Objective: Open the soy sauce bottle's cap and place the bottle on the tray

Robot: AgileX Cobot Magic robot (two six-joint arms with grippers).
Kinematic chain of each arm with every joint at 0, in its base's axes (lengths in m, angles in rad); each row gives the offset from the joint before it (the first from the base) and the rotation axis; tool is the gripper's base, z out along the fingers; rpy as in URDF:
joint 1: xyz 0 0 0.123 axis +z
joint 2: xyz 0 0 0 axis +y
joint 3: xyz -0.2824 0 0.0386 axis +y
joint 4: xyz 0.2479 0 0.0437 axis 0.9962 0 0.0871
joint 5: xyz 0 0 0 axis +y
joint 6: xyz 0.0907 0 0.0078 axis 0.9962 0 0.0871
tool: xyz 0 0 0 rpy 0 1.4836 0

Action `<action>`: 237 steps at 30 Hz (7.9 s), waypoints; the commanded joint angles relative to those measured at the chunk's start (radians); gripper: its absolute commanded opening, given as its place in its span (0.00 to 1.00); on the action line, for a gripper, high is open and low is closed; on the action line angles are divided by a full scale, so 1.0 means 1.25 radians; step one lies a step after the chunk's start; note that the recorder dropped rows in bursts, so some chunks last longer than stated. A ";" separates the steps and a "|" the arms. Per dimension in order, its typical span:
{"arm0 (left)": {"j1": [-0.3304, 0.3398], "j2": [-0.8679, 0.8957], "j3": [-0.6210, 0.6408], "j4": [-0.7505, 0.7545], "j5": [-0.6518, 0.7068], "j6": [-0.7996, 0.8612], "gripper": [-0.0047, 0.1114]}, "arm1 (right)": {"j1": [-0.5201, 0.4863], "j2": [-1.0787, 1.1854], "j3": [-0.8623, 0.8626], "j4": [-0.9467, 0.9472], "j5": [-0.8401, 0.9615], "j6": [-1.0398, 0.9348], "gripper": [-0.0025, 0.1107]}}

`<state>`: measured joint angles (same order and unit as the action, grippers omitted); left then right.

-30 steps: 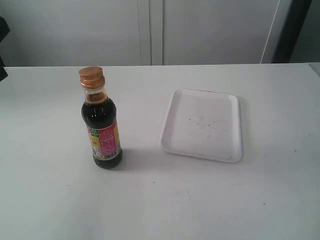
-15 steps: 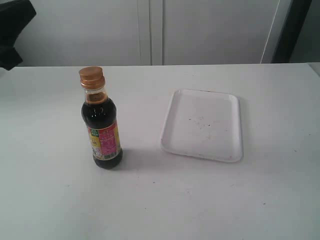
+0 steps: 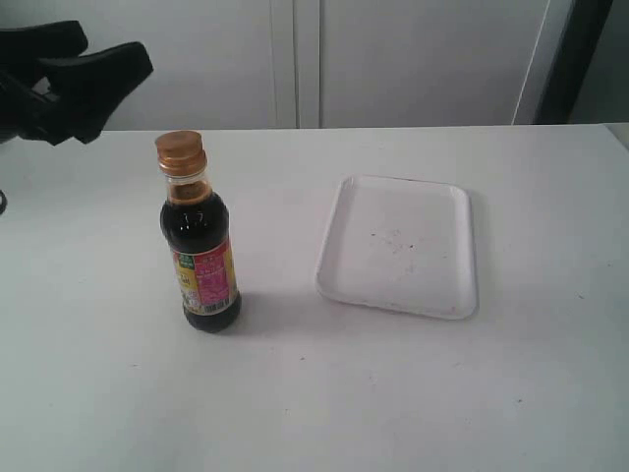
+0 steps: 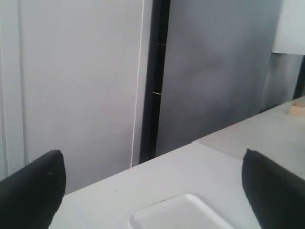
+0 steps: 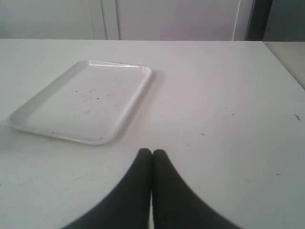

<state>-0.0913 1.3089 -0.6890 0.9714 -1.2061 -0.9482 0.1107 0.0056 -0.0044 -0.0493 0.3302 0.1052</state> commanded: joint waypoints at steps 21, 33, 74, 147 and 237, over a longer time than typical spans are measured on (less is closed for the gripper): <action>-0.123 0.128 -0.053 0.087 0.001 0.004 0.95 | -0.002 -0.004 0.003 -0.002 -0.007 0.003 0.02; -0.122 0.146 -0.037 0.092 -0.012 0.052 0.94 | -0.002 -0.004 0.003 -0.002 -0.007 0.003 0.02; -0.122 0.377 0.080 -0.077 -0.012 0.316 0.94 | -0.002 -0.004 0.003 -0.002 -0.007 0.003 0.02; -0.145 0.455 0.020 -0.032 -0.012 0.406 0.04 | -0.002 -0.004 0.003 -0.005 -0.042 0.000 0.02; -0.145 0.455 0.020 -0.017 -0.012 0.406 0.04 | 0.007 1.045 -0.734 0.980 0.471 -1.041 0.02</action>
<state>-0.2686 1.8770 -0.6622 0.9117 -1.2321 -0.4397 0.1107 1.2868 -0.9149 1.0800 0.8695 -1.1190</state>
